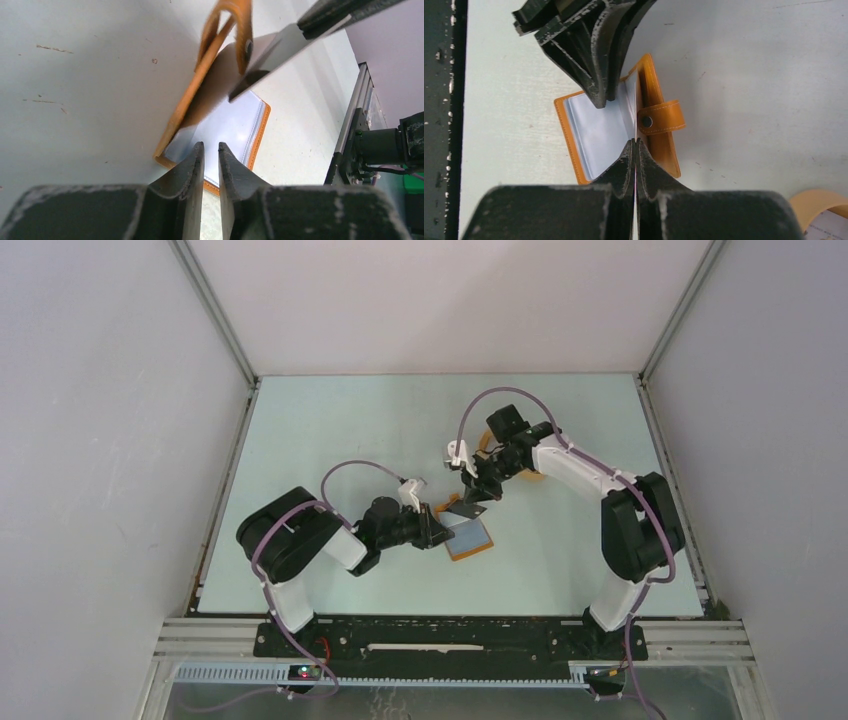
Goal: Put the credit cards into the card holder
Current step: Insert the credit card into the card holder.
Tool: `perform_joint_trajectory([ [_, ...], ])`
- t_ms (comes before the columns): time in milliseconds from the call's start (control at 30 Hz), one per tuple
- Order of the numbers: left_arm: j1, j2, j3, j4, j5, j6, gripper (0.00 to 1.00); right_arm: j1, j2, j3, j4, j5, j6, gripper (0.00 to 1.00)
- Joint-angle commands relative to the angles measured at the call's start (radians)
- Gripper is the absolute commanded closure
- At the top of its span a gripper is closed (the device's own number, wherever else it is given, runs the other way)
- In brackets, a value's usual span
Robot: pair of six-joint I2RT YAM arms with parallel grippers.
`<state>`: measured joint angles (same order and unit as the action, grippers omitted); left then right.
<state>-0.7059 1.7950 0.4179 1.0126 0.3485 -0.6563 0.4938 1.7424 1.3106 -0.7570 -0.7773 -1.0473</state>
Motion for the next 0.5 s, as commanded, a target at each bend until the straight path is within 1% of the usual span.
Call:
perform_joint_trajectory([
  [0, 0.010, 0.005, -0.016, 0.018, 0.020, 0.009, 0.79, 0.009, 0.033, 0.079, 0.012, 0.014, -0.002, 1.00],
  [200, 0.010, 0.001, -0.019, -0.010, 0.014, 0.051, 0.79, 0.011, 0.106, 0.166, -0.085, -0.010, -0.051, 1.00],
  [467, 0.010, -0.021, -0.024, -0.041, -0.003, 0.093, 0.79, 0.013, 0.232, 0.311, -0.302, -0.042, -0.148, 1.00],
])
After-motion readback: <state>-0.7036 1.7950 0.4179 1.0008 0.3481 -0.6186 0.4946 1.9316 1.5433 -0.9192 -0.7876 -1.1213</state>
